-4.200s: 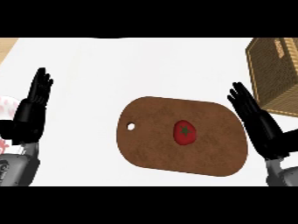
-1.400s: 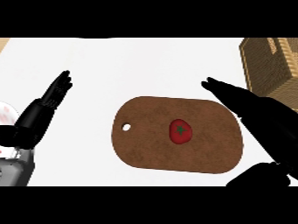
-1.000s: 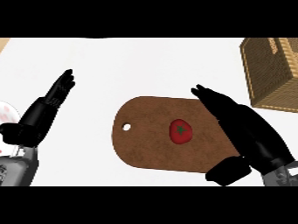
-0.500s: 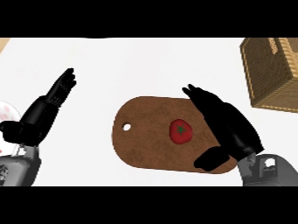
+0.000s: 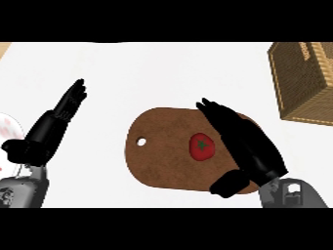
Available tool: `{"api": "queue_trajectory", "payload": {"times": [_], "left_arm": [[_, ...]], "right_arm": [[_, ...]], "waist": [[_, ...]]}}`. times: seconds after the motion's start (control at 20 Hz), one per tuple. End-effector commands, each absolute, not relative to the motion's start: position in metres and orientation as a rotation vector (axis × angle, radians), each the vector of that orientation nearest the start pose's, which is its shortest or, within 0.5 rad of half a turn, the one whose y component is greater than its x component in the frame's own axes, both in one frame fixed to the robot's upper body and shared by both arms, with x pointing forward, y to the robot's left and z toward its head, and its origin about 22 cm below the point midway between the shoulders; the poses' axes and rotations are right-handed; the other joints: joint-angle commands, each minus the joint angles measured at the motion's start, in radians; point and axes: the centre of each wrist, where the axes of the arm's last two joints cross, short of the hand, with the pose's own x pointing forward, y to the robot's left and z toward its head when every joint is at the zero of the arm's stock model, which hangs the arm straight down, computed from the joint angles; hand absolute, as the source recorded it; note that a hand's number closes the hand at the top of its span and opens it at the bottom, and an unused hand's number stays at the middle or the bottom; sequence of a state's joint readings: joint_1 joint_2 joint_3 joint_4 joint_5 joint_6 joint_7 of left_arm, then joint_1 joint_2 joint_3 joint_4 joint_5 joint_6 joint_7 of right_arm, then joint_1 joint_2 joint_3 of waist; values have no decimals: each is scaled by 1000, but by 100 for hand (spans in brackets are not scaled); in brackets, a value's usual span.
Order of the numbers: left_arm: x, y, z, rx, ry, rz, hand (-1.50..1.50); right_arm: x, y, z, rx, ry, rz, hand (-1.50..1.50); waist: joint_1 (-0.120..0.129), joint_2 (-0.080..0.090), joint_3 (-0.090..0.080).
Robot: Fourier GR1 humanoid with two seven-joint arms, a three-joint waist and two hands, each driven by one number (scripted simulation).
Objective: Pick the tomato from the cutting board and place it in the basket
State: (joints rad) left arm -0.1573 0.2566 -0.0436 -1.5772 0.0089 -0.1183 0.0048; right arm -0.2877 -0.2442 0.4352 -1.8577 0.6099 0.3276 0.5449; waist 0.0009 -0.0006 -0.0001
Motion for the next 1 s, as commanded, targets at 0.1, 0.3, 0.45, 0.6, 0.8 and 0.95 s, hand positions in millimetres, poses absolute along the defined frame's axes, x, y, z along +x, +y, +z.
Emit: {"api": "queue_trajectory", "payload": {"times": [0.1,0.3,0.45,0.6,0.8,0.95], "left_arm": [[272,247,60,42,-1692,-374,0],[273,269,49,56,-1681,-394,0],[282,271,53,60,-1673,-371,0],[276,274,34,46,-1677,-376,0],[284,269,56,55,-1689,-380,0],[286,269,55,43,-1691,-356,0]], "right_arm": [[256,-148,117,-553,-1372,1183,-150],[270,-119,90,-566,-1356,1222,-150],[262,-132,105,-572,-1344,1219,-150],[252,-115,93,-569,-1336,1226,-150],[254,-148,89,-567,-1332,1225,-150],[273,-127,87,-601,-1291,1228,-150]], "waist": [[1,0,0],[5,1,0],[1,0,0],[0,1,0],[-1,0,0],[1,0,0]]}}
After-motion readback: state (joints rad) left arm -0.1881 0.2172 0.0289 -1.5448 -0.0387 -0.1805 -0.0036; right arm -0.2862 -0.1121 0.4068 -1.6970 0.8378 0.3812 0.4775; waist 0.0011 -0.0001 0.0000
